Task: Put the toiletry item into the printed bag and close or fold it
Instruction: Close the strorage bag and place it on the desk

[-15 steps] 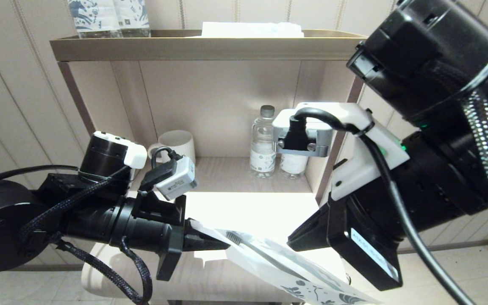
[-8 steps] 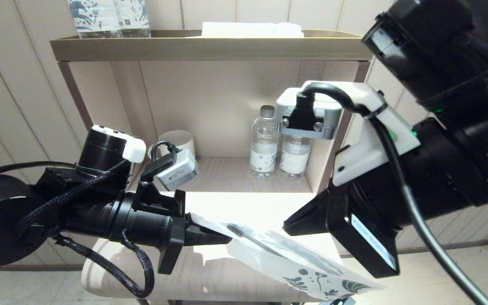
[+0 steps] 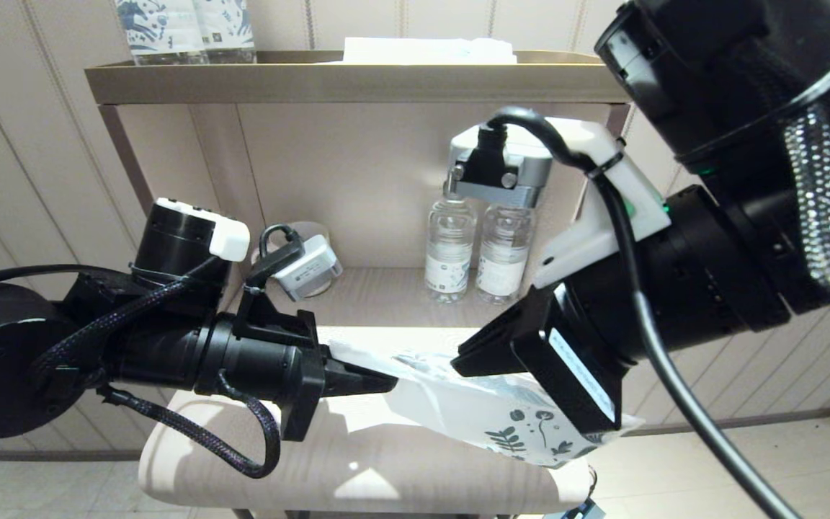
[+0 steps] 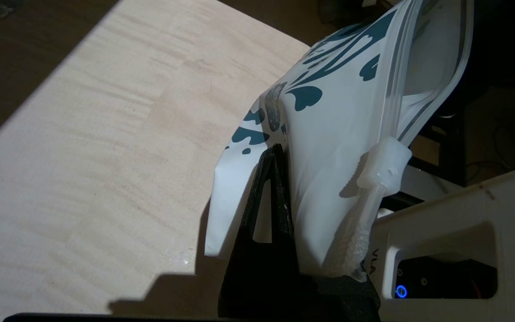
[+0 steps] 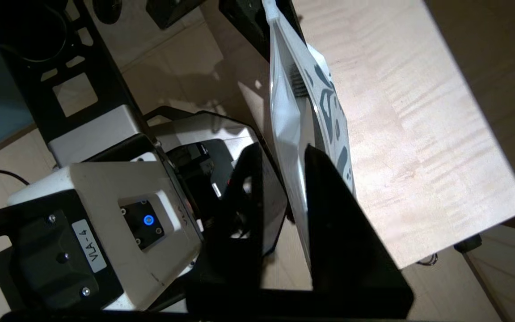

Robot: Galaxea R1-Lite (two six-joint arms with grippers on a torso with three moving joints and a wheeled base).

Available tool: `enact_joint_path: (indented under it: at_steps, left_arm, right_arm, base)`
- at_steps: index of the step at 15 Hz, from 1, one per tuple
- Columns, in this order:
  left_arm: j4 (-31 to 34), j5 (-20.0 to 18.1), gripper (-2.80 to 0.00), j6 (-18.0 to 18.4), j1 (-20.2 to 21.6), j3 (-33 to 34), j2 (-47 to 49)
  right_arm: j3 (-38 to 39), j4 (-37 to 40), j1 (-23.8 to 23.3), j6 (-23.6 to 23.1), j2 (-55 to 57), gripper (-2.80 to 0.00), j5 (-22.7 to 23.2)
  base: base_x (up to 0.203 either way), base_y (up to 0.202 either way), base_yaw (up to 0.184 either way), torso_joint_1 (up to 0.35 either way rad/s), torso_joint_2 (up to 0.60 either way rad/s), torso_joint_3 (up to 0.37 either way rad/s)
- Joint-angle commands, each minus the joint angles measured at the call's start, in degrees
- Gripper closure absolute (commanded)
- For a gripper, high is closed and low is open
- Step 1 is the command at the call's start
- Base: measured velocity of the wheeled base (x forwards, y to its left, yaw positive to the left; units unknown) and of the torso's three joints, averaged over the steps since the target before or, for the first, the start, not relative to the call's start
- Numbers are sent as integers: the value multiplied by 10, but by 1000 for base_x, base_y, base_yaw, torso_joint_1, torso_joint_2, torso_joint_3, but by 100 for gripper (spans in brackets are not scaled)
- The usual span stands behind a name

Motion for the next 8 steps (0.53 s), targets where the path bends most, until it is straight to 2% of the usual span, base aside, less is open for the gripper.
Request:
enact_joint_path:
  at_steps: [1,4,8]
  left_arm:
    - [-1,-2,0,1,0,1,0]
    - [5,-7,0,0,-6,-1,9]
    - [19,-6,0,-1,-14,-10,35]
  right_arm:
    - [-3,-3,5,-4,4,-280,3]
    - [-5,-7,23,-18,31,-280,1]
    - [38,-90,24,-66,41,-280,1]
  base:
    - [0,0,0,0,0,0]
    - [0,0,0,0,0,0]
    - [0,0,0,0,0,0]
